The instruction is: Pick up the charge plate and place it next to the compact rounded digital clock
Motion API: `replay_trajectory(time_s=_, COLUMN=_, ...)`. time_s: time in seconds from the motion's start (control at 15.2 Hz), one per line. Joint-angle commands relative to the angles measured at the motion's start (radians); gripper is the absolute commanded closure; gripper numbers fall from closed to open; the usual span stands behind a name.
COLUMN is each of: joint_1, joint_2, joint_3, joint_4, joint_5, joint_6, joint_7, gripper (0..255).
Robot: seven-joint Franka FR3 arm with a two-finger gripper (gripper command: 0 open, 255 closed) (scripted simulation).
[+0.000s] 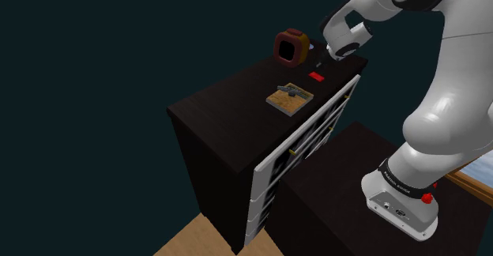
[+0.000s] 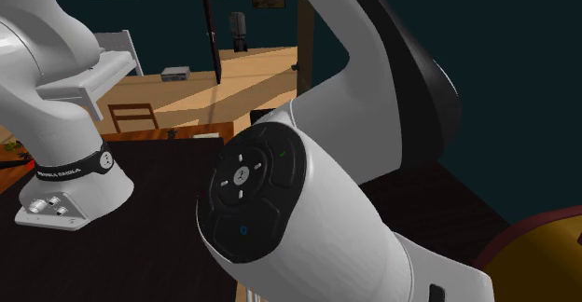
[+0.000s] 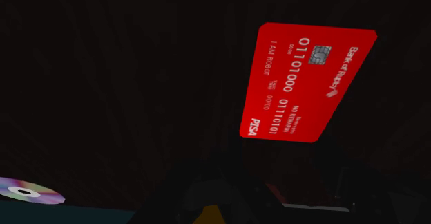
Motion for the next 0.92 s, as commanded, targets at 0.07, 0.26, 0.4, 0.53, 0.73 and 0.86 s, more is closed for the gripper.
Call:
replay_trajectory(time_s=0.07, joint_1=-0.007, joint_2=0.020, joint_3=0.008, joint_4=0.011, joint_5=0.020, joint_6=0.006, joint_7=-0.022, gripper=255)
replay_trajectory(time_s=0.26, joint_1=-0.007, joint_2=0.020, joint_3=0.008, joint_4=0.011, joint_5=0.020, joint_6=0.006, joint_7=-0.022, gripper=255)
replay_trajectory(time_s=0.4, joint_1=-0.007, joint_2=0.020, joint_3=0.008, joint_4=0.011, joint_5=0.020, joint_6=0.006, joint_7=-0.022, gripper=255)
replay_trajectory(time_s=0.53, joint_1=-0.007, joint_2=0.020, joint_3=0.008, joint_4=0.011, joint_5=0.020, joint_6=0.006, joint_7=-0.022, gripper=0)
replay_trajectory(time_s=0.73, joint_1=-0.007, joint_2=0.020, joint_3=0.008, joint_4=0.011, joint_5=0.020, joint_6=0.006, joint_7=-0.022, gripper=0)
replay_trajectory(time_s=0.86, joint_1=-0.007, joint_2=0.020, joint_3=0.008, joint_4=0.011, joint_5=0.020, joint_6=0.006, joint_7=-0.022, gripper=0)
